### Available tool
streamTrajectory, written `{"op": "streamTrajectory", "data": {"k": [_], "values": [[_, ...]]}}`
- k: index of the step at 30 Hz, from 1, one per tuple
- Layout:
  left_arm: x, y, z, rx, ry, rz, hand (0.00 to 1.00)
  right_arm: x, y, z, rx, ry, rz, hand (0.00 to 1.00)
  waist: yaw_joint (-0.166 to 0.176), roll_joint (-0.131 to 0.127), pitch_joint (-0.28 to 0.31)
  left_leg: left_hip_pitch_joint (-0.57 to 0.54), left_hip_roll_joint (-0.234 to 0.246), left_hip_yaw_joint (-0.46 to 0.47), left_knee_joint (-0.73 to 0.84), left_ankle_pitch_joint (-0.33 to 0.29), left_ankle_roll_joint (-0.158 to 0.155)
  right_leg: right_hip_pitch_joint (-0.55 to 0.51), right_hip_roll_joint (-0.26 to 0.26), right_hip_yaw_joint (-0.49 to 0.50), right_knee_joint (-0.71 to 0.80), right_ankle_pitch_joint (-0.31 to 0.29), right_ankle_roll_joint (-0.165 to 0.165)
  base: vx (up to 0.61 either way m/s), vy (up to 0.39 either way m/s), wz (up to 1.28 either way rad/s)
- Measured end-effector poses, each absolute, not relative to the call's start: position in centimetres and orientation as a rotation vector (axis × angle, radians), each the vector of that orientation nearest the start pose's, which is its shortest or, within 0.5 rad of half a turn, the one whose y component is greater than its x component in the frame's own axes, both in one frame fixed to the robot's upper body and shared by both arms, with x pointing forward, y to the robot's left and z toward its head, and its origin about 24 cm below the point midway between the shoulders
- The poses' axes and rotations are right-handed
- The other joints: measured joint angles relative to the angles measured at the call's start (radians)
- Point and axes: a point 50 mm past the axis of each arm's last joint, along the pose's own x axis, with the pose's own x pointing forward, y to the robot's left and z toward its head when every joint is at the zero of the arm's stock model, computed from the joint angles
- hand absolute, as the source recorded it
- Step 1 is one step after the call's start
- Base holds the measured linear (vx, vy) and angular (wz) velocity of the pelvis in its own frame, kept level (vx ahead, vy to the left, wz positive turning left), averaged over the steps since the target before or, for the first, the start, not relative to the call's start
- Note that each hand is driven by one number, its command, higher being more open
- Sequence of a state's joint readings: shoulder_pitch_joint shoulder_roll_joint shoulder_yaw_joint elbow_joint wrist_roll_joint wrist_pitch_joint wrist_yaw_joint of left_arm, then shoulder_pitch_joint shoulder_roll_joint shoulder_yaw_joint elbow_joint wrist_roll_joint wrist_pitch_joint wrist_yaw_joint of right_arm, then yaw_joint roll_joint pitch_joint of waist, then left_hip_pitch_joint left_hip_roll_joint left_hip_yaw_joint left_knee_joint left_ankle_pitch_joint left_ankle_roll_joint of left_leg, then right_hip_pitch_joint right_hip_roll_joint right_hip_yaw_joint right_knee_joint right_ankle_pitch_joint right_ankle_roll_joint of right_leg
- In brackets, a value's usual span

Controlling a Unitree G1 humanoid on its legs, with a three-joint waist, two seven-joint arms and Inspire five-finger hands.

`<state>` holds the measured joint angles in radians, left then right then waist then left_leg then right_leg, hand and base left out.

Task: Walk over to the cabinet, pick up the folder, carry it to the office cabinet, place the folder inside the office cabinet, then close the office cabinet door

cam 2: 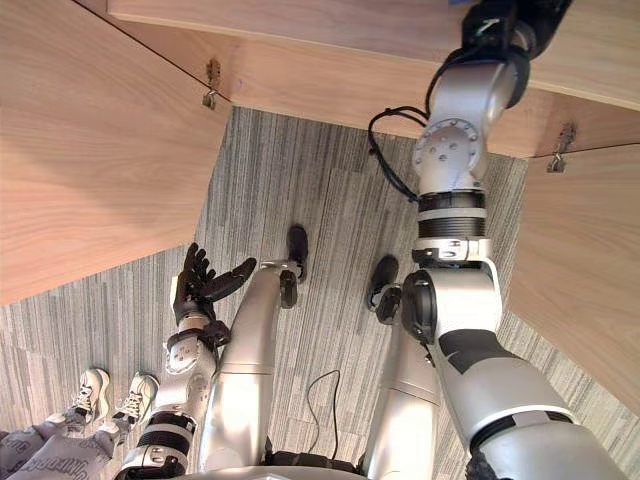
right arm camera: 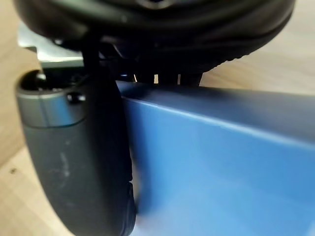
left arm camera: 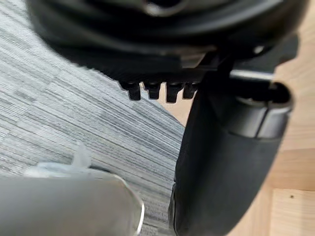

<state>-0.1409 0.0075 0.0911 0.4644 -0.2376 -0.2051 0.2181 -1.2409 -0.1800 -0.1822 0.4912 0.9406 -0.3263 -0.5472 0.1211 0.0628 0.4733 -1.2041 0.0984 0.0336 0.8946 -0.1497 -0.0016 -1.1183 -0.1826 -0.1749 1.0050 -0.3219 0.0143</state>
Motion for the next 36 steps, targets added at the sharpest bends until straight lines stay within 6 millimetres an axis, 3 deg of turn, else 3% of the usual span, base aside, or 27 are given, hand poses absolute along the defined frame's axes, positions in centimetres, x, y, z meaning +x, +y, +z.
{"op": "streamTrajectory", "data": {"k": [9, 13, 18, 22, 27, 35, 36], "values": [[26.8, 17.7, -1.6, -0.198, 0.168, 0.315, 1.00, 36.9, -12.0, 33.4, 0.822, -0.672, -0.049, 1.00, -0.001, -0.001, -0.003, 0.033, 0.019, 0.004, 0.000, -0.003, -0.004, 0.036, 0.015, -0.002, -0.013, 0.004, -0.007, -0.02, -0.010, -0.04], [26.7, 17.7, -1.8, -0.196, 0.184, 0.322, 1.00, 36.7, -11.2, 33.3, 0.786, -0.674, -0.060, 1.00, 0.000, 0.000, -0.010, 0.038, 0.021, 0.004, -0.005, -0.002, -0.003, 0.041, 0.018, -0.004, -0.018, 0.005, -0.008, 0.00, 0.000, 0.00], [26.6, 17.7, -2.3, -0.193, 0.207, 0.342, 1.00, 37.0, -12.0, 32.6, 0.884, -0.620, -0.163, 1.00, -0.001, 0.000, -0.010, 0.064, 0.022, 0.004, -0.026, -0.002, -0.002, 0.070, 0.022, -0.009, -0.045, 0.006, -0.009, 0.00, 0.000, 0.00], [26.6, 17.8, -2.3, -0.190, 0.208, 0.343, 1.00, 36.9, -12.4, 32.9, 0.797, -0.652, -0.174, 1.00, -0.012, 0.000, -0.011, 0.073, 0.022, 0.006, -0.038, -0.001, -0.002, 0.078, 0.024, -0.009, -0.056, 0.007, -0.009, 0.00, 0.000, 0.00], [26.6, 18.0, -2.3, -0.181, 0.209, 0.338, 1.00, 37.2, -13.4, 31.6, 0.500, -0.674, -0.128, 1.00, -0.035, -0.001, -0.011, 0.091, 0.027, 0.009, -0.047, -0.001, -0.002, 0.097, 0.029, -0.011, -0.076, 0.011, -0.007, 0.00, -0.001, -0.01], [26.4, 18.6, -2.8, -0.126, 0.228, 0.299, 1.00, 36.6, -16.8, 26.1, 0.039, -0.611, -0.043, 1.00, -0.066, -0.004, -0.012, 0.114, 0.038, 0.024, -0.073, -0.001, 0.000, 0.118, 0.040, -0.004, -0.115, 0.031, -0.002, -0.02, 0.000, -0.06], [26.2, 18.6, -3.1, -0.110, 0.240, 0.284, 1.00, 36.3, -17.2, 25.5, -0.030, -0.599, -0.013, 0.00, -0.068, -0.007, -0.012, 0.128, 0.038, 0.033, -0.081, -0.001, 0.001, 0.126, 0.040, 0.002, -0.120, 0.033, -0.001, -0.02, -0.008, -0.07]]}}
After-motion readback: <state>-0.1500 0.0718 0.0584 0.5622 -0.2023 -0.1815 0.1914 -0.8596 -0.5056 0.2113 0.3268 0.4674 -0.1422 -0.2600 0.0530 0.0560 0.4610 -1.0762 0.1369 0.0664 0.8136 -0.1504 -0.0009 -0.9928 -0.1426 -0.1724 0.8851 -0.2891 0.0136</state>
